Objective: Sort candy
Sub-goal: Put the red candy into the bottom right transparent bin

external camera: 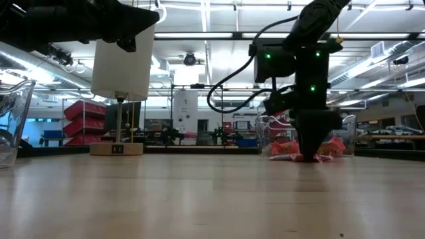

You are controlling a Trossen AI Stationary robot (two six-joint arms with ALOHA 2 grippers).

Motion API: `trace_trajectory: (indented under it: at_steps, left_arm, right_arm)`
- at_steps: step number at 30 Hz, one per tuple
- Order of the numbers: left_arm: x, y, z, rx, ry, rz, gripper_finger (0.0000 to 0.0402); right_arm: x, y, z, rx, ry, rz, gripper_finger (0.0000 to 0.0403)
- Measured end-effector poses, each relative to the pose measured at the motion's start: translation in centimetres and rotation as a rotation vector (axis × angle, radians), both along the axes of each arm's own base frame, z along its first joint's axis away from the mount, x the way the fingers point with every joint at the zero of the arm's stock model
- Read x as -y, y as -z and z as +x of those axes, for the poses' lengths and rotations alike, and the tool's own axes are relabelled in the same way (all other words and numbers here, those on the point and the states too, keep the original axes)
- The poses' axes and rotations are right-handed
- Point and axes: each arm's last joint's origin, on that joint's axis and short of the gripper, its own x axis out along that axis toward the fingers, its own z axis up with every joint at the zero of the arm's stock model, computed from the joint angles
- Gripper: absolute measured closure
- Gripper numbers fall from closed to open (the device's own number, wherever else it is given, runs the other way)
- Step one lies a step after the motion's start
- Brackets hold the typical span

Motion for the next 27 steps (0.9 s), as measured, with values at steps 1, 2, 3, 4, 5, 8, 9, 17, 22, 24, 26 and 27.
trace_trajectory:
  at_steps: [1, 2, 3, 4, 5, 8, 9, 17, 22, 24, 26, 27]
  left_arm:
    - [0.0, 0.0, 0.0, 0.0, 0.0, 0.0, 0.0397]
    - [0.0, 0.0, 0.0, 0.0, 0.0, 0.0, 0.0397]
    - [0.0, 0.0, 0.0, -0.001, 0.0, 0.0, 0.0397]
    - [0.0, 0.0, 0.0, -0.001, 0.0, 0.0, 0.0397]
    - [0.0, 0.0, 0.0, -0.002, 0.0, 0.001, 0.0397]
    - [0.0, 0.1, 0.0, -0.006, 0.0, 0.001, 0.0397]
    - [0.0, 0.1, 0.0, -0.007, 0.0, 0.001, 0.0397]
    - [0.0, 0.2, 0.0, -0.022, 0.0, 0.003, 0.0397]
    - [0.0, 0.3, 0.0, -0.032, 0.0, 0.005, 0.0397]
    - [0.0, 0.3, 0.0, -0.034, 0.0, 0.005, 0.0397]
    - [0.0, 0.3, 0.0, -0.034, 0.001, 0.005, 0.0397]
    - [0.0, 0.3, 0.0, -0.034, 0.0, 0.005, 0.0397]
  right_arm:
    - [0.0, 0.1, 0.0, 0.002, -0.001, 0.0, 0.0242]
    - [-0.1, 0.1, -0.1, 0.004, -0.002, 0.002, 0.0243]
    - [-0.1, 0.2, -0.1, 0.006, -0.002, 0.006, 0.0243]
    - [-0.2, 0.3, -0.1, 0.008, -0.004, 0.013, 0.0243]
    - [-0.2, 0.3, -0.1, 0.01, -0.005, 0.021, 0.0245]
    - [-0.6, 0.3, -0.1, 0.015, -0.016, 0.036, 0.0257]
    - [-0.7, 0.3, -0.1, 0.017, -0.021, 0.039, 0.0263]
    - [-1.7, 0.2, 0.3, 0.028, -0.046, 0.084, 0.0338]
    - [-2.2, -0.1, 0.6, 0.039, -0.062, 0.109, 0.0366]
    - [-2.4, -0.3, 0.8, 0.046, -0.063, 0.121, 0.0367]
    - [-2.4, -0.5, 1.0, 0.051, -0.055, 0.124, 0.0367]
    - [-2.4, -0.7, 1.1, 0.053, -0.049, 0.123, 0.0367]
